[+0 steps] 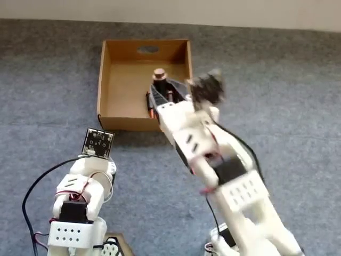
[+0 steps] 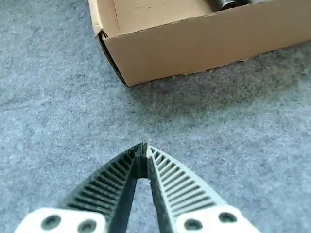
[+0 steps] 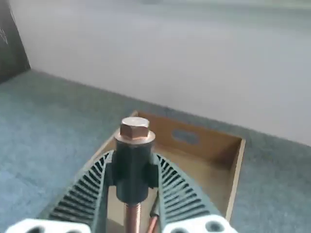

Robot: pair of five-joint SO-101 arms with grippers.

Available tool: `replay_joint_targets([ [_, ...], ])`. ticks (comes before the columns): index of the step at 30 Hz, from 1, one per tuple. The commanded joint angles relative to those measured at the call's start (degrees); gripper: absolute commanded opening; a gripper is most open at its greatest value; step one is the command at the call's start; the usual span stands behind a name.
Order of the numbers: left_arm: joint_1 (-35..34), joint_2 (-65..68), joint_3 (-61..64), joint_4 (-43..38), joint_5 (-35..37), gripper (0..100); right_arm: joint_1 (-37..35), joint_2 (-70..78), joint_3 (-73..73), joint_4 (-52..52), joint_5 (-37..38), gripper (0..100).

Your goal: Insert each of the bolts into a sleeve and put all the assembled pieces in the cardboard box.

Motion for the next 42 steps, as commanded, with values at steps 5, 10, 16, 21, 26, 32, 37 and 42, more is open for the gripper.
replay_joint_targets([
  [5,-0.31,-0.48,-0.22,0.18,-0.44,1,0.57,20.09,-16.4,0.13,-6.86,0.5],
  [10,-0.31,-0.48,-0.22,0.09,-0.44,1,2.24,32.4,-26.51,0.22,-9.67,0.5],
  [16,-0.22,-0.48,-0.13,0.09,-0.44,1,2.51,42.95,-37.93,5.32,-9.76,0.5],
  [21,-0.22,-0.48,-0.13,0.09,-0.44,1,3.65,49.63,-49.89,8.13,-9.85,0.5],
  [26,-0.22,-0.48,-0.13,0.09,-0.44,1,3.74,56.22,-58.95,12.26,-9.85,0.5],
  [32,-0.22,-0.48,0.4,0.0,-0.44,1,3.56,65.27,-64.57,18.24,-9.93,0.5],
  [37,-2.07,-0.48,-0.92,0.18,-0.44,1,3.38,72.04,-66.68,18.77,-9.93,0.5],
  [42,-8.84,-0.48,-2.51,0.09,-0.09,1,3.38,75.91,-70.02,18.77,-9.93,0.5],
])
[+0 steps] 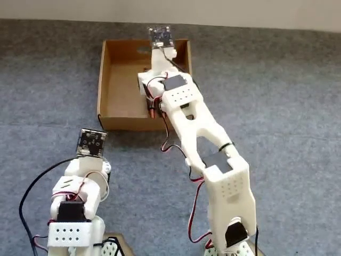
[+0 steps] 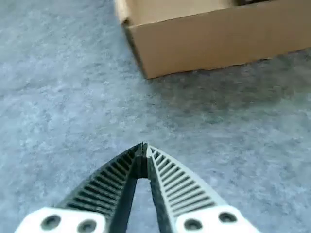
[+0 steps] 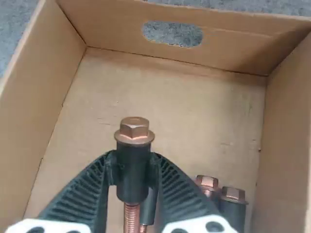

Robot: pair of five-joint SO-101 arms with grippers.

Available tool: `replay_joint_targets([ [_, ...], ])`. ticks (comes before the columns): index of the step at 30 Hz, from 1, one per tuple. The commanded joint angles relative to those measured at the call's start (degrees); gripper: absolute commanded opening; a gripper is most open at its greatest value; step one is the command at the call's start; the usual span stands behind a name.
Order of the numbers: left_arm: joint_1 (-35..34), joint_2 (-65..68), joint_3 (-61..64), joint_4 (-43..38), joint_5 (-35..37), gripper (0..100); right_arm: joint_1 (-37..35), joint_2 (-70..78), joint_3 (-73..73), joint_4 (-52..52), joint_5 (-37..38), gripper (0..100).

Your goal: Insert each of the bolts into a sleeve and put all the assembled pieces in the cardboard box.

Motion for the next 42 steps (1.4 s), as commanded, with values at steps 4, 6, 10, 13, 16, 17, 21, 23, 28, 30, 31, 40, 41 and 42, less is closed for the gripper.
replay_joint_targets([
  [4,-3.47,-0.48,-3.3,0.0,0.0,1,-0.22,0.75,-6.11,-0.13,-0.7,0.5],
  [6,-3.38,-0.48,-3.3,0.0,0.0,1,-1.01,1.54,-6.02,-0.13,-0.7,0.5],
  [10,-3.38,-0.48,-3.21,0.0,0.0,1,-3.56,2.77,-5.85,-0.13,-0.7,0.5],
  [13,-3.38,-0.48,-3.12,0.0,0.0,1,-4.97,4.09,-6.02,-0.13,-0.7,0.5],
  [16,-3.38,-0.48,-3.12,0.0,0.0,1,-5.76,5.67,-5.93,-1.1,-0.7,0.5],
  [17,-3.38,-0.48,-3.12,0.0,0.0,1,-5.76,6.37,-5.93,-1.36,-0.7,0.5],
  [21,-3.38,-0.48,-3.21,0.0,0.0,1,-5.49,8.92,-5.93,-1.36,-0.7,0.5],
  [23,-3.38,-0.48,-3.21,0.0,0.0,1,-4.79,9.63,-5.93,-1.27,-1.05,0.5],
  [28,-3.3,-0.48,-3.21,0.0,0.0,1,-2.33,9.98,-5.67,-1.1,-8.79,0.5],
  [30,-3.3,-0.48,-3.12,0.0,0.0,1,-1.89,10.07,-5.49,-1.1,-6.24,0.5],
  [31,-3.3,-0.48,-3.12,0.0,0.0,1,-1.71,10.07,-5.49,-1.1,-4.57,0.5],
  [40,-3.3,-0.48,-3.03,0.0,0.0,1,-1.98,10.15,-5.41,-1.01,1.67,0.5],
  [41,-3.3,-0.48,-3.03,0.0,0.0,1,-1.98,10.15,-5.32,-1.01,1.58,0.5],
  [42,-3.3,-0.48,-3.03,0.0,0.0,1,-1.98,10.15,-5.32,-0.92,1.58,0.5],
])
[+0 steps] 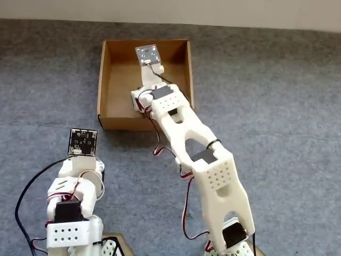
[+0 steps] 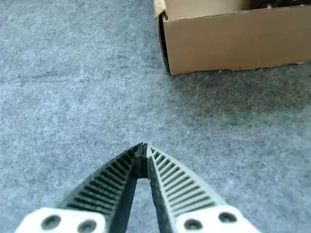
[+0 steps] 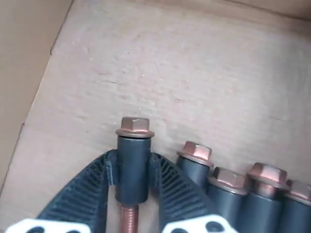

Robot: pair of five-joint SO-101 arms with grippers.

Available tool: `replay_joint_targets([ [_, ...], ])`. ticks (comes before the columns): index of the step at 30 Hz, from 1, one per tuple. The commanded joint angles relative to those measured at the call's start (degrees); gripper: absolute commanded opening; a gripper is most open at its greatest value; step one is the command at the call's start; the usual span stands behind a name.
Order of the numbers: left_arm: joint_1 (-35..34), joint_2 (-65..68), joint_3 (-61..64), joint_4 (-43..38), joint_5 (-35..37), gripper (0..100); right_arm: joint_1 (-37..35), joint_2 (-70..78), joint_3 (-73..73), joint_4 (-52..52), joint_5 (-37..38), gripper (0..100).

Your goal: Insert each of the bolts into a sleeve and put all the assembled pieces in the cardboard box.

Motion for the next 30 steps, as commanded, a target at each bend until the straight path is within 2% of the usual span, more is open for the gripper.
replay_joint_targets([
  [1,-0.31,-0.48,-3.03,0.0,-0.09,1,0.92,-0.84,-2.86,-0.84,0.62,0.5],
  [5,-0.31,-0.48,-3.03,0.0,-0.09,1,0.84,-0.84,-2.95,0.84,0.62,1.9],
  [10,-0.31,-0.48,-3.03,0.0,-0.09,1,-0.04,-0.92,-3.03,3.3,0.62,13.7],
  [20,-0.31,-0.48,-2.95,0.0,-0.09,1,0.31,-6.02,-5.23,3.82,0.88,10.3],
  [30,-0.31,-0.48,-2.95,0.0,-0.09,1,6.29,-24.84,-5.05,18.51,0.62,10.2],
])
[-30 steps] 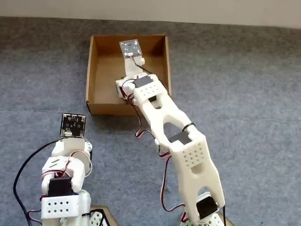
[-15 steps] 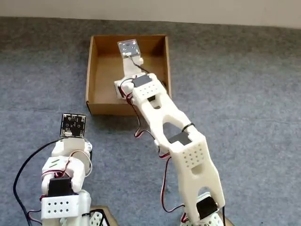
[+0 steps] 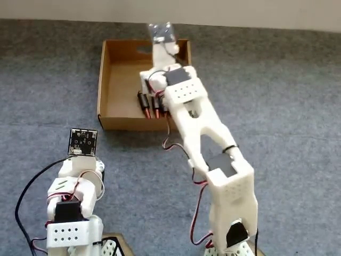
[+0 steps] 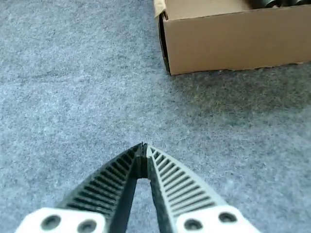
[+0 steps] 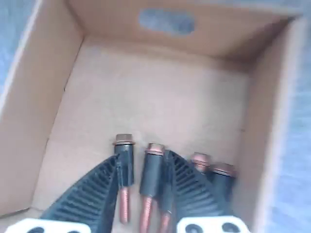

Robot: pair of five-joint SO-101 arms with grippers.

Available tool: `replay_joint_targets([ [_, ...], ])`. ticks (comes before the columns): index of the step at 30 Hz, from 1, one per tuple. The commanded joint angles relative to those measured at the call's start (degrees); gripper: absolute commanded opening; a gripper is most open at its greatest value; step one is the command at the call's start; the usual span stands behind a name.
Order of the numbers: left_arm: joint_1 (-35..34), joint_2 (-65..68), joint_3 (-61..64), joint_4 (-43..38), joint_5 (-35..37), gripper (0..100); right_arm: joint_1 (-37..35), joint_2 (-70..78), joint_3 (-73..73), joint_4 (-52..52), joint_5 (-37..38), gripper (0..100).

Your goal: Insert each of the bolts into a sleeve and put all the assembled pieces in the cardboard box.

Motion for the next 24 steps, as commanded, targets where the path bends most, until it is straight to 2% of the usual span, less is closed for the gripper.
replay_joint_targets([
  [1,-0.31,-0.48,-2.95,0.0,0.0,1,2.42,-9.98,-2.77,4.26,0.44,10.1],
  [4,-0.22,-0.48,-2.95,0.0,0.0,1,2.59,-12.7,-1.89,7.34,0.62,9.3],
  [7,-0.22,-0.48,-2.95,0.0,0.0,1,2.68,-14.29,-0.57,10.68,0.44,0.0],
  [17,-0.22,-0.48,-2.95,0.0,0.0,1,2.59,-22.29,2.59,20.97,-1.58,0.5],
  [20,-0.22,-0.48,-2.86,0.0,0.0,1,2.59,-27.12,13.49,17.36,-4.66,0.5],
  [24,-0.22,-0.48,-2.86,0.0,0.0,1,2.59,-38.02,37.23,1.98,-4.57,0.5],
])
